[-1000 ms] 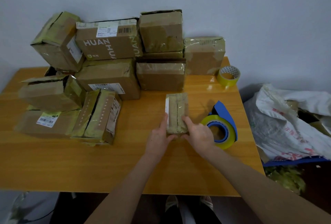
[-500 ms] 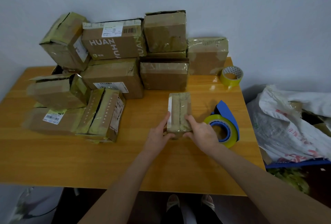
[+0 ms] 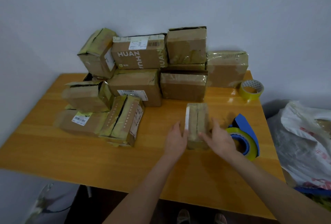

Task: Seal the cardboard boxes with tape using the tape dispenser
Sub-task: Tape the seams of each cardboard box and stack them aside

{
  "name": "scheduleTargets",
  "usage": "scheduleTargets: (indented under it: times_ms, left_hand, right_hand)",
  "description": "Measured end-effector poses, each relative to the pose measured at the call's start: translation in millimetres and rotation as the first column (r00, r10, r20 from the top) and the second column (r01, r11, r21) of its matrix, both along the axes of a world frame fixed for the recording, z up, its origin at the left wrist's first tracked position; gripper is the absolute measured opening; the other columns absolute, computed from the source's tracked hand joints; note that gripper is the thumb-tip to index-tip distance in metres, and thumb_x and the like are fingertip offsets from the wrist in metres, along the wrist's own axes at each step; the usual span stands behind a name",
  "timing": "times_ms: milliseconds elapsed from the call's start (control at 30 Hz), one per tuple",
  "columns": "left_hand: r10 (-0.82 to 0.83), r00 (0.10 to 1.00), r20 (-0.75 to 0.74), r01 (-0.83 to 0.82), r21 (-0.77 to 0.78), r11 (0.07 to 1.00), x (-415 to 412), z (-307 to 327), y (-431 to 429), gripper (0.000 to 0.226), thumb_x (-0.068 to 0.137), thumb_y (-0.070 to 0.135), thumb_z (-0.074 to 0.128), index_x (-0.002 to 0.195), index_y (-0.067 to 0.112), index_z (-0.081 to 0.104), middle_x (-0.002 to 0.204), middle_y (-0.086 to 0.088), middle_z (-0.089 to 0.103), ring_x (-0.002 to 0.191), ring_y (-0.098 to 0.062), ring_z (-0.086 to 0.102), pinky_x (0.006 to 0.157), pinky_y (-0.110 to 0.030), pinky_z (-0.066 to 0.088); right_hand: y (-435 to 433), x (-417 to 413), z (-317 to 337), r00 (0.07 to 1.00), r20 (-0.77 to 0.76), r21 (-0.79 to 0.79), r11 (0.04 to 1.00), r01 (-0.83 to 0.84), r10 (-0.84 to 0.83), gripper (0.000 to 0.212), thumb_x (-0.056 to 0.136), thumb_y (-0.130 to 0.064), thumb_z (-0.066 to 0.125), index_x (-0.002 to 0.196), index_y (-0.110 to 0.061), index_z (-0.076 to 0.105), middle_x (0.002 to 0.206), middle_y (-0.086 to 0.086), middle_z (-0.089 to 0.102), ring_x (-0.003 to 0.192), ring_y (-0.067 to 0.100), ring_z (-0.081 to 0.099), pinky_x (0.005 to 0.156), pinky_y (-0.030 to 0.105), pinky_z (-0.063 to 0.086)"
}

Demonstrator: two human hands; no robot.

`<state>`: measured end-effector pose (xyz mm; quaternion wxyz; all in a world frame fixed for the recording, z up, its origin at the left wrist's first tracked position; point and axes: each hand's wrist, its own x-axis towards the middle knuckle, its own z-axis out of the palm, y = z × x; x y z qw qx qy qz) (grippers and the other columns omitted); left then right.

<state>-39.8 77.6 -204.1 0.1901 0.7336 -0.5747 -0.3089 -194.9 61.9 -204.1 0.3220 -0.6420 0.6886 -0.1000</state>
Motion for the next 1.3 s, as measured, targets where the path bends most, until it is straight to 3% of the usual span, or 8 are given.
scheduleTargets:
  times_ms: [133,267,533,700,867,967,1133,1300]
  left_hand:
    - [-0.064,0.998,0.026,0.062,0.085,0.994,10.4,11.0,1.0,0.042,0.098,0.028,0.051,0.137,0.013,0.046,0.124,-0.007,0.061,0.106,-0.021,0.061,0.086,-0.035,0.055]
    - [-0.003,0.994,0.11,-0.003,0.055,0.998,51.5,15.7,12.1,0.029,0.096,0.024,0.054,0.124,0.016,0.057,0.113,-0.003,0.066,0.094,-0.016,0.064,0.075,-0.029,0.057]
    - [0.155,0.926,0.346,-0.139,-0.068,0.988,124.5,35.5,34.5,0.046,0.096,0.027,0.052,0.14,0.014,0.044,0.138,-0.008,0.043,0.117,-0.022,0.053,0.086,-0.031,0.05]
    - [0.24,0.928,0.287,-0.198,-0.168,0.966,153.6,45.2,31.2,0.042,0.095,0.021,0.051,0.137,0.017,0.048,0.132,-0.003,0.045,0.109,-0.019,0.054,0.074,-0.022,0.044]
    - [0.362,0.914,0.183,-0.329,-0.188,0.925,182.1,61.2,13.2,0.041,0.094,0.018,0.052,0.135,0.017,0.05,0.134,-0.004,0.044,0.105,-0.02,0.057,0.077,-0.027,0.047]
    - [0.472,0.878,0.079,-0.452,-0.189,0.872,205.4,79.3,-9.1,0.043,0.094,0.017,0.053,0.137,0.015,0.047,0.136,-0.007,0.043,0.114,-0.022,0.053,0.091,-0.031,0.044]
    - [0.61,0.788,-0.085,-0.611,-0.235,0.756,251.0,105.8,-38.2,0.054,0.094,0.017,0.055,0.144,0.012,0.035,0.143,-0.011,0.035,0.119,-0.027,0.051,0.087,-0.032,0.046]
    - [0.761,0.636,-0.126,-0.767,-0.207,0.607,311.8,113.5,-55.3,0.067,0.096,0.024,0.054,0.151,0.01,0.019,0.153,-0.013,0.024,0.129,-0.033,0.042,0.098,-0.041,0.04]
  right_hand:
    - [-5.3,26.4,-1.0,0.995,0.096,0.177,0.984,0.001,-0.018,0.082,0.084,-0.06,0.06,0.145,-0.015,0.028,0.13,0.008,0.057,0.109,0.029,0.061,0.084,0.039,0.055]
    - [-3.3,68.0,-4.2,0.988,0.13,0.186,0.977,-0.109,0.085,0.076,0.089,-0.051,0.06,0.144,-0.012,0.027,0.138,0.008,0.053,0.121,0.028,0.055,0.094,0.038,0.051]
    - [-0.2,169.6,-7.5,0.938,0.338,0.19,0.97,-0.154,0.082,0.067,0.087,-0.042,0.065,0.139,-0.011,0.036,0.137,0.011,0.053,0.123,0.03,0.054,0.098,0.039,0.048]
    - [-11.3,192.0,-5.1,0.958,0.26,0.222,0.958,-0.184,0.124,0.061,0.091,-0.033,0.062,0.141,-0.011,0.034,0.137,0.012,0.051,0.122,0.031,0.053,0.098,0.04,0.048]
    - [-37.6,184.4,24.4,0.987,0.065,0.006,0.989,-0.145,0.144,0.053,0.093,-0.039,0.059,0.14,-0.023,0.039,0.136,0.008,0.042,0.119,0.028,0.05,0.099,0.045,0.047]
    - [-63.6,207.8,54.0,0.968,0.14,-0.095,0.976,-0.198,0.21,0.054,0.09,-0.04,0.062,0.138,-0.024,0.042,0.137,0.004,0.041,0.119,0.025,0.049,0.096,0.043,0.05]
    - [-101.6,271.1,94.4,0.925,0.222,-0.126,0.95,-0.285,0.307,0.062,0.088,-0.044,0.065,0.14,-0.021,0.04,0.139,0.004,0.042,0.123,0.027,0.049,0.097,0.04,0.047]
    - [-127.5,329.9,106.7,0.867,0.371,-0.026,0.937,-0.347,0.332,0.077,0.09,-0.044,0.064,0.15,-0.015,0.026,0.152,0.007,0.035,0.135,0.027,0.04,0.104,0.039,0.042]
